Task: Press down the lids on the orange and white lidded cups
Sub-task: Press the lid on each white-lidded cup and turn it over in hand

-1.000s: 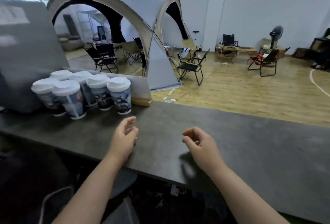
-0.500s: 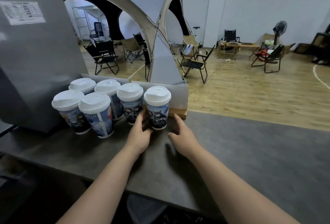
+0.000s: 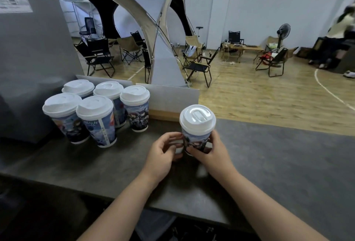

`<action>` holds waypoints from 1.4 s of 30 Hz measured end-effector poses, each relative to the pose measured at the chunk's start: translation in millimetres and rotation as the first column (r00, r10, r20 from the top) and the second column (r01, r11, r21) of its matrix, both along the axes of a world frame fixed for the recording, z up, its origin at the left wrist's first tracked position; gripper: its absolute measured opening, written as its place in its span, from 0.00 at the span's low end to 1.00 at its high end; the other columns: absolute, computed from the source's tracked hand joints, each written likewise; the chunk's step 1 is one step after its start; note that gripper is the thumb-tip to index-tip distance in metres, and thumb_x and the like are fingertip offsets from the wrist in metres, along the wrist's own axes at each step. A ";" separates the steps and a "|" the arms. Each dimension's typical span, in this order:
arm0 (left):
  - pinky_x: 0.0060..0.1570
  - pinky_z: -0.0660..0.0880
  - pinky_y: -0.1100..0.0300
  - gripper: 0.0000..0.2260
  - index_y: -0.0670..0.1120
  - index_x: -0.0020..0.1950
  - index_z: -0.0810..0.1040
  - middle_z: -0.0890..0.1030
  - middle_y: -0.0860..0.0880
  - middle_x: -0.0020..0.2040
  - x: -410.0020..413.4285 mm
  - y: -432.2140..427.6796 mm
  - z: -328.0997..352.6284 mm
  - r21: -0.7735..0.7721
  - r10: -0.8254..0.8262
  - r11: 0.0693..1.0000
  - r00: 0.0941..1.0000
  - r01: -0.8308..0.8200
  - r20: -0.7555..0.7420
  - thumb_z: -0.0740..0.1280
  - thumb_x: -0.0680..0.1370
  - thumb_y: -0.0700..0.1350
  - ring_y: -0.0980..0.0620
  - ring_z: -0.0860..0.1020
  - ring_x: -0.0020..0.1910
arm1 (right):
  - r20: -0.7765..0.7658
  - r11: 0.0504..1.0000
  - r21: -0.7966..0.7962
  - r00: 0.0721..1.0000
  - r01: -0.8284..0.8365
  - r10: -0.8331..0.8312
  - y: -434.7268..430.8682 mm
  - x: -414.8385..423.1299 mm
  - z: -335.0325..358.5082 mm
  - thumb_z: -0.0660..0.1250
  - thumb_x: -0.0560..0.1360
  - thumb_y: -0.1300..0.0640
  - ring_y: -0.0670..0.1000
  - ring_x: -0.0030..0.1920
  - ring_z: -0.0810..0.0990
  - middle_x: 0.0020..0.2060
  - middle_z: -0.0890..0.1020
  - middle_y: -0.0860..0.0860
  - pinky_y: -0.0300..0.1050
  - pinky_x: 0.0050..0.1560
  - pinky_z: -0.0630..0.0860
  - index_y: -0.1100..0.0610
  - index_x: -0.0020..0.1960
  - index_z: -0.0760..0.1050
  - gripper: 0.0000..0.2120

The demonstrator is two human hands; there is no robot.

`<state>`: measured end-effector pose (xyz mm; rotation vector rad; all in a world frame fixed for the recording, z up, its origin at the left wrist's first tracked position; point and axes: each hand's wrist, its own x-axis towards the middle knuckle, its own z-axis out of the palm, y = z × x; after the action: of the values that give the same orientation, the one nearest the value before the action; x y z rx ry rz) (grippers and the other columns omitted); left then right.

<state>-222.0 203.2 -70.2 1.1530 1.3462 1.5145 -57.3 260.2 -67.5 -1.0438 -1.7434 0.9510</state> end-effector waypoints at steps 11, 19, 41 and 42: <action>0.39 0.81 0.55 0.35 0.59 0.71 0.69 0.82 0.56 0.59 -1.8 3.2 -1.3 -0.011 -0.145 0.989 0.979 0.148 0.143 0.72 0.66 0.66 0.54 0.83 0.54 | 0.078 0.988 0.154 0.997 0.009 -0.022 -17.2 50.7 -3.5 0.84 0.64 0.54 0.43 0.59 0.80 0.57 0.80 0.41 0.44 0.60 0.78 0.48 0.64 0.74 0.32; 0.37 0.81 0.58 0.30 0.56 0.67 0.72 0.85 0.52 0.53 0.6 -6.4 3.3 0.042 -0.126 0.992 0.979 0.121 0.157 0.75 0.66 0.53 0.52 0.85 0.48 | -0.069 0.994 -0.071 0.994 -0.088 0.084 -13.6 46.7 -0.1 0.84 0.61 0.46 0.42 0.42 0.85 0.47 0.85 0.47 0.38 0.37 0.80 0.40 0.59 0.75 0.30; 0.48 0.82 0.54 0.26 0.52 0.68 0.74 0.82 0.48 0.60 -2.5 -1.6 -3.8 0.081 -0.118 0.991 0.972 0.103 0.204 0.77 0.72 0.44 0.49 0.83 0.56 | -0.180 0.989 -0.044 0.975 -0.143 0.133 -9.0 54.1 -4.8 0.81 0.63 0.55 0.52 0.54 0.85 0.55 0.83 0.49 0.54 0.56 0.83 0.49 0.65 0.70 0.33; 0.50 0.82 0.52 0.27 0.52 0.69 0.73 0.82 0.49 0.60 -2.8 -2.2 -4.5 0.091 -0.117 0.991 0.976 0.101 0.184 0.77 0.72 0.43 0.49 0.83 0.58 | -0.173 0.989 -0.043 0.976 -0.142 0.133 -8.7 54.1 -5.2 0.81 0.63 0.54 0.52 0.53 0.85 0.54 0.84 0.49 0.56 0.56 0.83 0.50 0.64 0.71 0.33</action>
<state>-224.8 201.0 -74.7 1.0845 1.0855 1.5686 -3.3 251.5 -72.7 -0.8584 -1.6721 1.1468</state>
